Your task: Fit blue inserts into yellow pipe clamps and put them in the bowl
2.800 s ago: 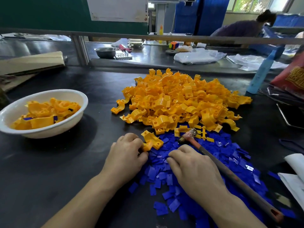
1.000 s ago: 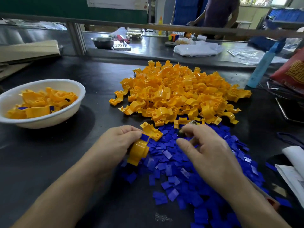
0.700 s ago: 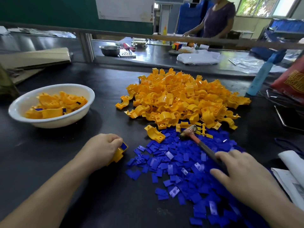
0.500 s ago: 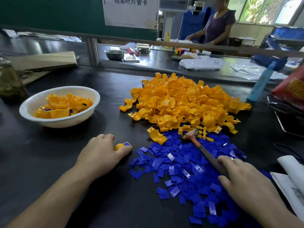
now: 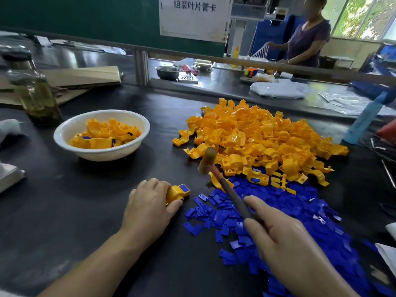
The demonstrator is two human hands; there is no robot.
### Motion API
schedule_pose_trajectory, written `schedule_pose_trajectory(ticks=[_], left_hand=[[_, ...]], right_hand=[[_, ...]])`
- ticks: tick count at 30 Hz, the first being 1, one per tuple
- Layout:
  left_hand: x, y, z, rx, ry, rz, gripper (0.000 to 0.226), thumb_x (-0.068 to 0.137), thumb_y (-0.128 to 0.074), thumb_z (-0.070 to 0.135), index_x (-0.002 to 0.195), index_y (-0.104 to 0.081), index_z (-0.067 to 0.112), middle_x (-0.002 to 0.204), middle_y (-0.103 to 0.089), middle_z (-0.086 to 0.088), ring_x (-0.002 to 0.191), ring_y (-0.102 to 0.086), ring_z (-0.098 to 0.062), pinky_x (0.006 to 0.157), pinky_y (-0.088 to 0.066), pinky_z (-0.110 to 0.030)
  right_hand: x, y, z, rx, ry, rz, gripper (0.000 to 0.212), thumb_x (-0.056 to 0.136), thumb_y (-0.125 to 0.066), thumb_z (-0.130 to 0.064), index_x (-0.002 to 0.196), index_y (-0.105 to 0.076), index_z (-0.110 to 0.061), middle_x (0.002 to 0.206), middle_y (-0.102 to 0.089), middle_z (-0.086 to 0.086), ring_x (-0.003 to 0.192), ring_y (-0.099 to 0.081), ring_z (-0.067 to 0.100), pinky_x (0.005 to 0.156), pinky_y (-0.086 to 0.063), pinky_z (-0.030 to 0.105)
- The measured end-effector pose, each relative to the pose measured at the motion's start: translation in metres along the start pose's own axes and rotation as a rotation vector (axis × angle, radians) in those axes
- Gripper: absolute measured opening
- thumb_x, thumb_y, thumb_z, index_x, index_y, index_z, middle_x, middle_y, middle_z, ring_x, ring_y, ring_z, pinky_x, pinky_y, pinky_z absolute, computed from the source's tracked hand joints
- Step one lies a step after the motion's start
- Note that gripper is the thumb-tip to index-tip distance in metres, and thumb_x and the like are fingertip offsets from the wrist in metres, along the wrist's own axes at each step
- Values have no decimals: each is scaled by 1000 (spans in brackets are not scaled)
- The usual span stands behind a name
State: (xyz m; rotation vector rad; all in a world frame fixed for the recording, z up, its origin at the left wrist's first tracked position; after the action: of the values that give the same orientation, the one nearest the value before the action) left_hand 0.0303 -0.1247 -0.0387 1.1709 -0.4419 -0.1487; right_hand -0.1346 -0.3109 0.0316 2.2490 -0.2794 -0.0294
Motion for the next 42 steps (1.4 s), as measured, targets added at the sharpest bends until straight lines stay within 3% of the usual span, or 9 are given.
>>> schedule_pose_trajectory(ticks=[6, 11, 16, 19, 23, 27, 32, 36, 42], left_hand=[[1, -4, -4, -20, -18, 40, 43, 86, -56, 62, 117, -60, 32, 108, -57, 12, 104, -49, -12, 90, -41, -31], [2, -6, -5, -31, -29, 42, 42, 86, -54, 62, 115, -59, 32, 106, -56, 12, 103, -47, -12, 89, -40, -31], [1, -6, -6, -13, -37, 51, 42, 87, -54, 61, 115, -59, 31, 107, -56, 11, 102, -48, -13, 89, -40, -31], [1, -5, -6, -14, -29, 42, 42, 87, -53, 62, 115, -58, 32, 106, -55, 13, 102, -47, -11, 88, -41, -31], [1, -4, -4, -30, -19, 36, 42, 86, -53, 63, 116, -58, 33, 106, -55, 13, 102, -47, -10, 88, -41, -30], [0, -3, -5, -25, -18, 47, 43, 86, -54, 62, 117, -58, 32, 108, -56, 12, 104, -48, -11, 90, -40, -30], [0, -2, -7, -76, 26, 20, 40, 85, -57, 61, 114, -59, 33, 108, -57, 13, 102, -49, -10, 89, -43, -30], [4, 9, -18, -530, 268, -11, 27, 83, -67, 53, 96, -65, 30, 90, -65, 10, 84, -58, -6, 67, -45, -26], [52, 51, -40, -1533, 653, 98, 37, 94, -55, 49, 84, -61, 14, 67, -59, -1, 51, -58, -10, 45, -45, -18]], right_hand=[[10, -30, -8, -195, 121, -17, 35, 97, -44, -38, 130, -34, -45, 92, -53, -17, 84, -55, 2, 74, -48, 19], [20, -23, -1, -190, 58, -114, 18, 97, -46, -37, 115, -46, -41, 89, -59, -13, 81, -57, 3, 72, -51, 25], [22, -24, -10, -123, 118, 77, 32, 95, -47, -38, 126, -43, -46, 82, -58, -15, 80, -56, -1, 65, -49, 20], [29, -39, -10, -227, 84, -89, 30, 99, -42, -38, 128, -38, -43, 94, -58, -11, 82, -57, 5, 73, -51, 25], [34, -27, -5, -218, 66, -128, 9, 97, -46, -38, 105, -48, -41, 79, -58, -8, 69, -56, 6, 60, -49, 25], [20, -10, 12, -201, -12, -13, 26, 93, -52, -38, 113, -44, -53, 75, -57, -15, 77, -54, -9, 50, -38, 16], [6, 22, 44, -420, -161, 271, 46, 91, -54, -36, 135, -41, -37, 81, -47, -22, 64, -49, -2, 51, -32, 17], [5, 35, 72, -513, -296, 275, 49, 93, -46, -34, 140, -30, -34, 90, -42, -15, 74, -48, 5, 64, -44, 30], [7, 23, 88, -664, -358, 200, 54, 94, -39, -46, 142, -16, -35, 110, -47, -14, 94, -49, 4, 80, -46, 24]])
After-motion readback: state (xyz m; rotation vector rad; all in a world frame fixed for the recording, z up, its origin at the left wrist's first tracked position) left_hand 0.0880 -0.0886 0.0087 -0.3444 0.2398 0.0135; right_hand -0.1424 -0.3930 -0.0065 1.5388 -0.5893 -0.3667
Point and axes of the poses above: each hand's wrist, its own x-axis towards the middle knuckle, its own y-axis out of the back of the hand, z = x × y, the point moved 4 cm from there along x, towards the middle knuckle
